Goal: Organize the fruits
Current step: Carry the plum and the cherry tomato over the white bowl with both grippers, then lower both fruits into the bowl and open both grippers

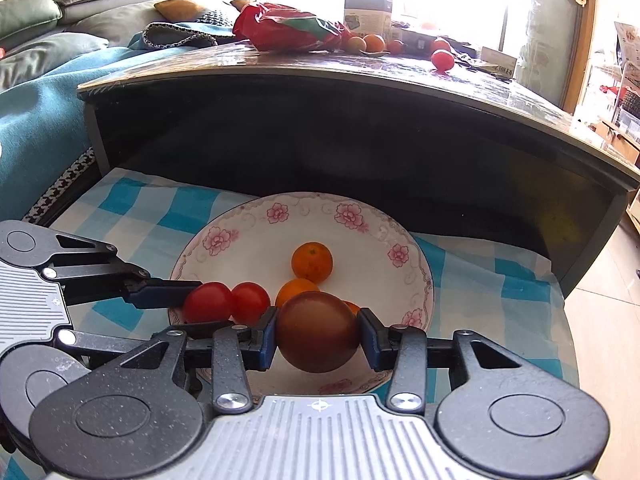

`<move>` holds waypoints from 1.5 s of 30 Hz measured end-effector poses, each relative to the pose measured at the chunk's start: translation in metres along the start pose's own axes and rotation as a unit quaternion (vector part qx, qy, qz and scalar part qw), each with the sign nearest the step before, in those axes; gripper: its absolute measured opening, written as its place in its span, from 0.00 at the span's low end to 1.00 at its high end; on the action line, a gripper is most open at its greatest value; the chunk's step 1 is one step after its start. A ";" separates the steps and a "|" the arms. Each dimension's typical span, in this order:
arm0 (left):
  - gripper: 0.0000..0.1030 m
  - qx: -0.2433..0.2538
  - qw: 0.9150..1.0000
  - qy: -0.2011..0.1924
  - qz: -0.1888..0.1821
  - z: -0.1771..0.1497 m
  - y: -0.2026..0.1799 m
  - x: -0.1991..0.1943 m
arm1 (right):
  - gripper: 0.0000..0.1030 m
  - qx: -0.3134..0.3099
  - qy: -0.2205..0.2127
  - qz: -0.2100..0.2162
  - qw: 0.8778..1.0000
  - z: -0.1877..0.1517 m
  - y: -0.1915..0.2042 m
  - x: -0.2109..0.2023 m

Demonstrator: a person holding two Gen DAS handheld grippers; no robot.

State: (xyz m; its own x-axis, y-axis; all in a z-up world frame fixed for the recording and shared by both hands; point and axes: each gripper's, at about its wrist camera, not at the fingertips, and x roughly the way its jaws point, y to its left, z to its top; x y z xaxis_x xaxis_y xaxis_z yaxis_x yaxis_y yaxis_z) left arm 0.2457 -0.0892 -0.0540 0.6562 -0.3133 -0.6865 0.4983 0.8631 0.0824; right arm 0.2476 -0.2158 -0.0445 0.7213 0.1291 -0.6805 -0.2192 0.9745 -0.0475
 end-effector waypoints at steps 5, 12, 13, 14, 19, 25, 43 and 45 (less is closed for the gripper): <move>0.37 -0.006 1.000 -0.002 0.002 0.001 0.003 0.000 | 0.39 0.004 -0.003 0.001 1.000 0.000 0.000 0.001; 0.41 -0.025 1.000 -0.006 0.001 0.003 0.010 -0.003 | 0.42 0.019 -0.006 0.006 1.000 0.002 -0.004 0.000; 0.41 -0.026 1.000 -0.006 0.001 0.003 0.011 -0.003 | 0.42 0.020 -0.008 0.005 1.000 0.003 -0.005 0.000; 0.41 -0.026 1.000 -0.007 0.001 0.003 0.011 -0.003 | 0.43 0.020 -0.009 0.004 1.000 0.003 -0.005 -0.001; 0.41 -0.028 1.000 -0.012 0.002 0.004 0.012 -0.006 | 0.44 0.027 -0.014 0.005 1.000 0.006 -0.007 -0.003; 0.41 -0.034 0.999 -0.025 0.005 0.009 0.016 -0.012 | 0.44 0.041 -0.019 0.005 0.999 0.008 -0.012 -0.007; 0.41 -0.038 0.998 -0.033 0.021 0.013 0.021 -0.045 | 0.45 0.065 -0.037 0.002 0.997 0.016 -0.020 -0.028; 0.41 -0.038 0.999 -0.032 0.023 0.010 0.020 -0.052 | 0.45 0.062 -0.036 0.002 0.997 0.016 -0.017 -0.031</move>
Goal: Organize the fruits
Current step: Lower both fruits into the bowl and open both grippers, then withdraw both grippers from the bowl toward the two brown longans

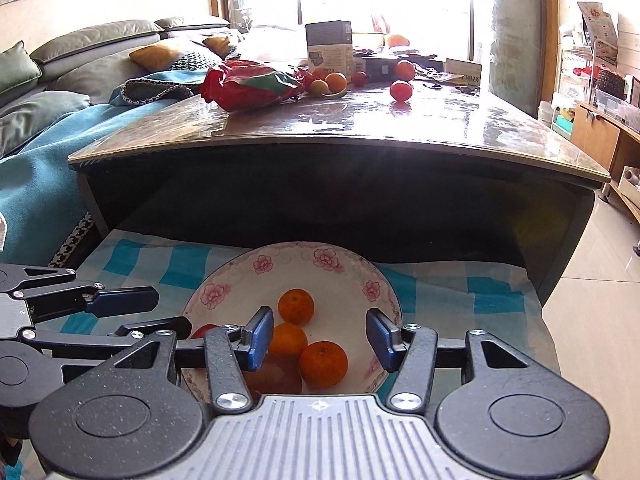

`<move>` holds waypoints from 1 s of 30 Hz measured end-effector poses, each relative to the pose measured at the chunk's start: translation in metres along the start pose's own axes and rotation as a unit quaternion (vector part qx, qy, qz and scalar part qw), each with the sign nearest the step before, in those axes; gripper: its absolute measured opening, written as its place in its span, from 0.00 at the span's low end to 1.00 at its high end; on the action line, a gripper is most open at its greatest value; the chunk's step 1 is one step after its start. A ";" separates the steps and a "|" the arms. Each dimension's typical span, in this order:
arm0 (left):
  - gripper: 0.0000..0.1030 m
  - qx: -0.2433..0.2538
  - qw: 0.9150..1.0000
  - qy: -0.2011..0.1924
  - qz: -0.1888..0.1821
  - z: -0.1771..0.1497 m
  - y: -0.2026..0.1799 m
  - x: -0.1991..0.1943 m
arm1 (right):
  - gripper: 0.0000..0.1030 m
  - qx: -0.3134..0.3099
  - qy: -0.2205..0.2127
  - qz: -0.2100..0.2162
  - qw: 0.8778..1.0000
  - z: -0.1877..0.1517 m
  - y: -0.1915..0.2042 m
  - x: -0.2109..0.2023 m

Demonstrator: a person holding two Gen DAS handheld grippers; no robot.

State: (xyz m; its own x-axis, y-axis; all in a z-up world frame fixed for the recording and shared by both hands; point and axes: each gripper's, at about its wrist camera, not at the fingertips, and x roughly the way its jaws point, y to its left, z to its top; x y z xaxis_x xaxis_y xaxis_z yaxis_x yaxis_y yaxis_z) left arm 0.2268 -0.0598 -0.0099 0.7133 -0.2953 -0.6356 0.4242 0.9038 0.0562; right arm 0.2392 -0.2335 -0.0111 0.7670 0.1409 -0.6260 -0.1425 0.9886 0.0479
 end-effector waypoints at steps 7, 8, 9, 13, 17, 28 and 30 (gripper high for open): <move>0.41 -0.012 1.000 0.012 -0.001 -0.009 0.001 -0.021 | 0.45 0.003 0.011 -0.006 1.000 -0.005 0.011 -0.020; 0.41 -0.013 1.000 0.014 -0.003 -0.010 0.000 -0.024 | 0.45 0.003 0.016 -0.008 1.000 -0.007 0.012 -0.022; 0.41 -0.014 1.000 0.017 -0.006 -0.011 0.000 -0.028 | 0.45 -0.002 0.023 -0.011 1.000 -0.010 0.016 -0.025; 0.41 -0.005 1.000 0.026 -0.005 -0.021 -0.004 -0.041 | 0.45 -0.017 0.050 -0.024 0.998 -0.017 0.026 -0.033; 0.41 -0.006 0.999 0.040 -0.003 -0.031 -0.003 -0.046 | 0.45 -0.021 0.081 -0.025 0.996 -0.028 0.036 -0.041; 0.41 -0.001 0.998 0.065 -0.010 -0.045 0.000 -0.042 | 0.45 -0.016 0.132 -0.028 0.991 -0.048 0.045 -0.041; 0.42 0.004 0.997 0.071 -0.011 -0.048 0.000 -0.040 | 0.45 -0.020 0.142 -0.024 0.989 -0.050 0.048 -0.038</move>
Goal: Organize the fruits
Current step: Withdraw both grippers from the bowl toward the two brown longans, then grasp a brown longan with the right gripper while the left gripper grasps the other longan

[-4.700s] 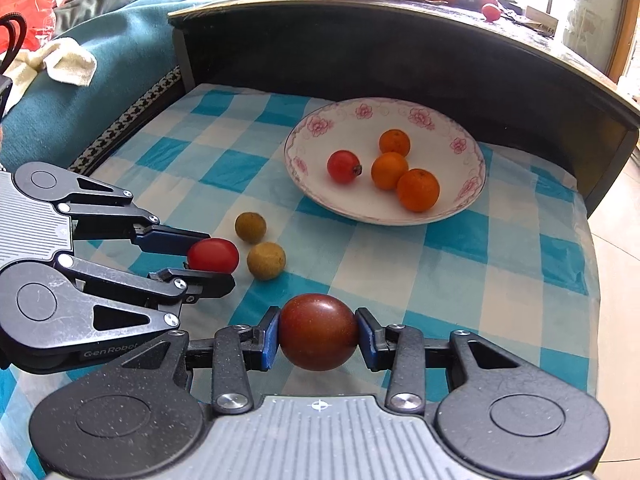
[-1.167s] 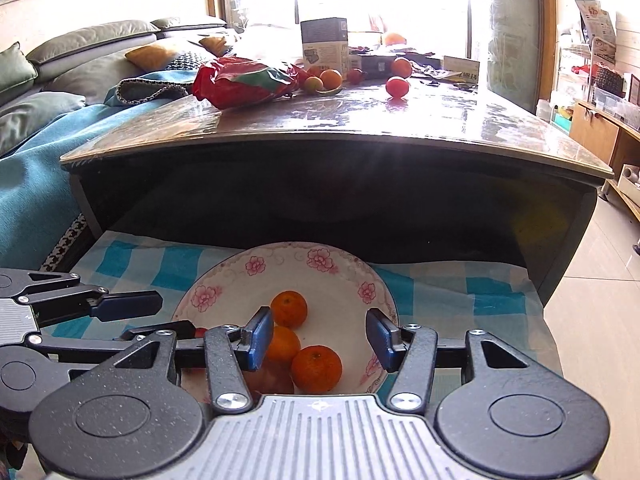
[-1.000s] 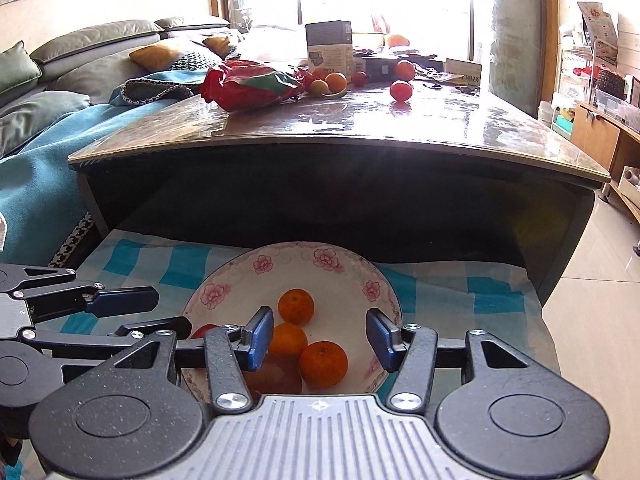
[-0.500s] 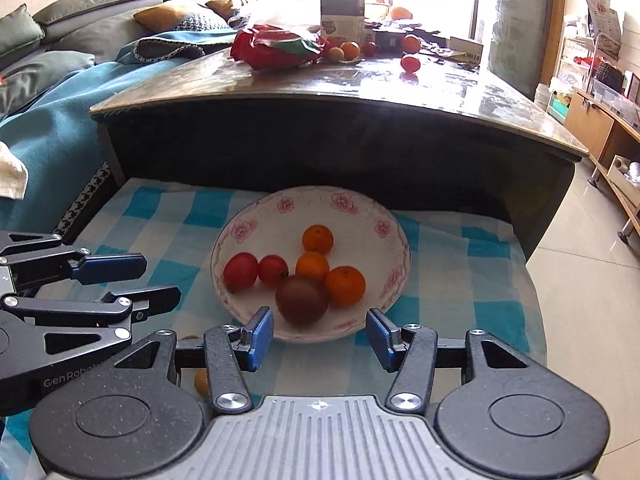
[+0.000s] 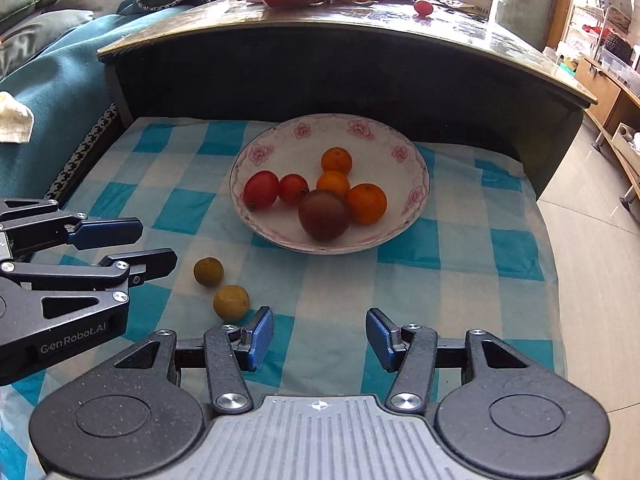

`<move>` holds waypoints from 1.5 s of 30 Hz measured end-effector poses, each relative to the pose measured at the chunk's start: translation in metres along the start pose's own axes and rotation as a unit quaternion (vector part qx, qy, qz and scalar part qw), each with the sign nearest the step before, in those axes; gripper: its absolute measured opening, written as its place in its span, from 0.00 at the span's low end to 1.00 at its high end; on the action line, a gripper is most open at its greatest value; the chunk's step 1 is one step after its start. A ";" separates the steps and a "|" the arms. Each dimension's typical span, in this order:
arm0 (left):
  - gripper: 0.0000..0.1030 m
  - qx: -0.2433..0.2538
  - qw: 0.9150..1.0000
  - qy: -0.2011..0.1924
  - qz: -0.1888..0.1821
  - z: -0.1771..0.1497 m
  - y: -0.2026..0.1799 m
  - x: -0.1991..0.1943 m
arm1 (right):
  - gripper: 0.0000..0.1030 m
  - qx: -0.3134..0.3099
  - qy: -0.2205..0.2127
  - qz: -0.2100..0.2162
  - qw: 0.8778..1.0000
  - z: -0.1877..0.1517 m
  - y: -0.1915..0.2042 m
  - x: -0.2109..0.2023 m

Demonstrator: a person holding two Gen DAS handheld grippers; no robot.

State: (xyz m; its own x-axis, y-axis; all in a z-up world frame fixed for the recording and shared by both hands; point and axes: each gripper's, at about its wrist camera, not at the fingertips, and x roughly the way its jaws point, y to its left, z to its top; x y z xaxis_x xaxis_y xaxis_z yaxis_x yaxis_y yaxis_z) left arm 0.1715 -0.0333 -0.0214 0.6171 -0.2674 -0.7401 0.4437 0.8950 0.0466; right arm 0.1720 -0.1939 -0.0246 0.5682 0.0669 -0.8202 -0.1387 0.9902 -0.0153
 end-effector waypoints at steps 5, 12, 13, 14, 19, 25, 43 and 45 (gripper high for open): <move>0.42 0.009 1.000 0.009 0.000 -0.003 0.001 0.003 | 0.45 -0.012 0.015 0.007 1.000 -0.002 0.007 0.008; 0.42 0.011 1.000 0.018 0.001 -0.008 0.006 0.005 | 0.45 -0.028 0.024 0.018 0.999 -0.003 0.015 0.016; 0.42 0.010 1.000 0.019 0.001 -0.008 0.008 0.005 | 0.45 -0.030 0.024 0.020 0.999 -0.003 0.015 0.016; 0.42 0.009 1.000 0.020 0.002 -0.009 0.009 0.005 | 0.45 -0.031 0.024 0.023 0.999 -0.004 0.015 0.016; 0.42 0.009 1.000 0.025 0.003 -0.012 0.012 0.008 | 0.45 -0.038 0.029 0.031 0.998 -0.006 0.017 0.022; 0.42 0.019 0.999 0.032 0.006 -0.015 0.011 0.011 | 0.44 -0.046 0.028 0.046 0.997 -0.005 0.021 0.025; 0.42 0.012 0.999 0.033 -0.004 -0.023 0.031 0.010 | 0.24 -0.086 -0.026 0.101 0.991 0.001 0.042 0.038; 0.42 0.008 0.999 0.034 -0.010 -0.024 0.032 0.010 | 0.21 -0.086 -0.020 0.100 0.991 0.001 0.042 0.043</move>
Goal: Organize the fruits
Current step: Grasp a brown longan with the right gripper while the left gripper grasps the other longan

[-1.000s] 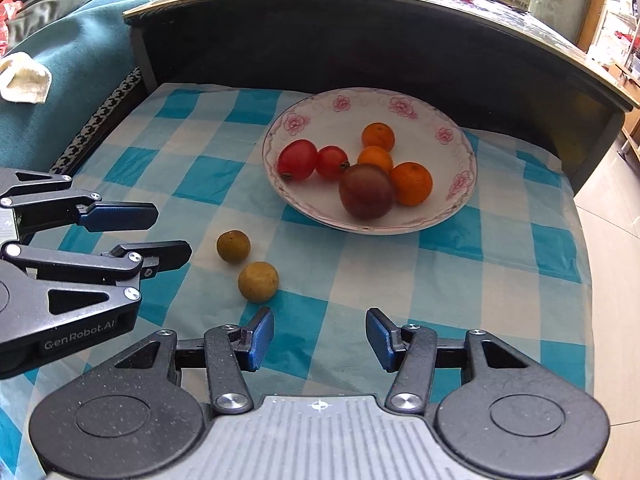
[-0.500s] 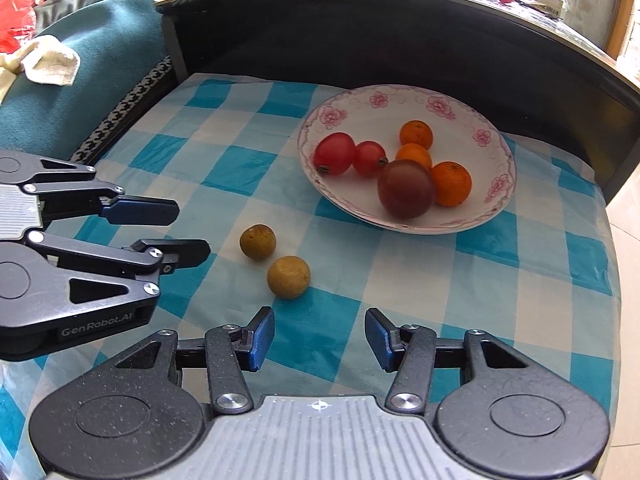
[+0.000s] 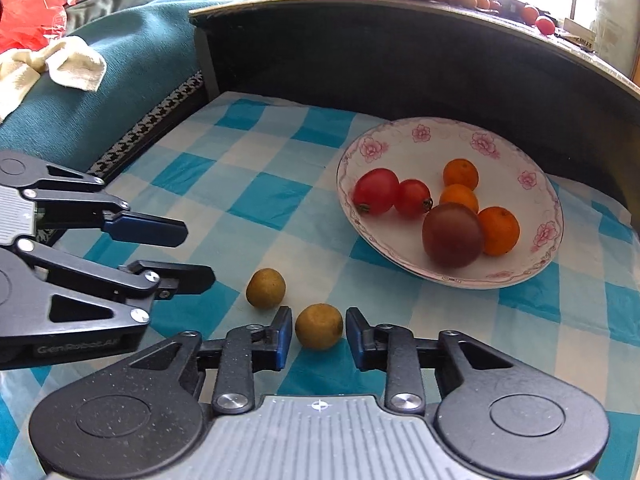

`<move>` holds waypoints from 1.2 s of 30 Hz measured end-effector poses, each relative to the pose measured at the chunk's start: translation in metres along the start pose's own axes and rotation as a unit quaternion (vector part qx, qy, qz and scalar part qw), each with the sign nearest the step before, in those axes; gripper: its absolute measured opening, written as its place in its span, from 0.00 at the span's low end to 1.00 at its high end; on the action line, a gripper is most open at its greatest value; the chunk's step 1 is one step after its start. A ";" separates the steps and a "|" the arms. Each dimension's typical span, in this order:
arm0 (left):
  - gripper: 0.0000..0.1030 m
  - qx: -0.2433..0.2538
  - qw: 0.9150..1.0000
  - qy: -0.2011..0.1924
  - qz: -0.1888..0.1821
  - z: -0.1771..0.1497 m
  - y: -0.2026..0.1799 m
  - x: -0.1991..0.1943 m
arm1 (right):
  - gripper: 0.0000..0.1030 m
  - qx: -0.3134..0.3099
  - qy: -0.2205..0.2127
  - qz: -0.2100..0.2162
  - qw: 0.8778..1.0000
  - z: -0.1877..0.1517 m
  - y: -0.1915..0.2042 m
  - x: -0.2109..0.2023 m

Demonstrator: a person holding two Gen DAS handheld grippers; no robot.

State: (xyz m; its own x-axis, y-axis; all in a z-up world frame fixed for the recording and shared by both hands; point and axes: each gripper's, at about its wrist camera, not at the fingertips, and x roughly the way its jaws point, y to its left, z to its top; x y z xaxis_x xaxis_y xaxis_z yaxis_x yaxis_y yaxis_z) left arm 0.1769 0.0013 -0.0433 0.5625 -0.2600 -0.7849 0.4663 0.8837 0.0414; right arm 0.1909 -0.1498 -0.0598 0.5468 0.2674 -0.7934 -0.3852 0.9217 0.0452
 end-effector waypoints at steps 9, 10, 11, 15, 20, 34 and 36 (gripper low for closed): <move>0.42 -0.011 0.999 -0.005 -0.041 0.003 -0.008 0.010 | 0.20 0.009 0.010 0.000 1.000 -0.004 -0.008 -0.003; 0.42 -0.009 0.999 -0.004 -0.039 0.004 -0.011 0.013 | 0.20 0.012 0.010 -0.004 1.000 -0.004 -0.009 -0.005; 0.42 -0.008 0.999 -0.004 -0.038 0.004 -0.013 0.017 | 0.20 0.016 0.010 -0.005 1.000 -0.005 -0.011 -0.008; 0.42 -0.024 0.999 -0.006 -0.046 0.008 -0.016 0.029 | 0.20 0.024 0.007 -0.008 1.000 -0.009 -0.018 -0.019; 0.42 -0.014 0.999 -0.008 -0.035 0.011 -0.028 0.041 | 0.20 0.032 0.010 -0.010 0.999 -0.017 -0.027 -0.025; 0.34 0.026 0.999 -0.009 -0.034 0.003 -0.044 0.031 | 0.20 0.036 0.013 -0.026 0.999 -0.033 -0.045 -0.034; 0.34 0.031 0.999 -0.006 -0.041 0.002 -0.047 0.027 | 0.20 0.031 0.014 -0.026 0.999 -0.034 -0.044 -0.033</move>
State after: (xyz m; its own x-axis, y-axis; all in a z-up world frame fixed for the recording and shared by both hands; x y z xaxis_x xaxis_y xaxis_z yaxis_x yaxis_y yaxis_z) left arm 0.1717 -0.0475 -0.0659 0.5285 -0.3360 -0.7796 0.5529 0.8331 0.0157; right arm 0.1645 -0.2089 -0.0561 0.5434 0.2106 -0.8126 -0.3099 0.9500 0.0390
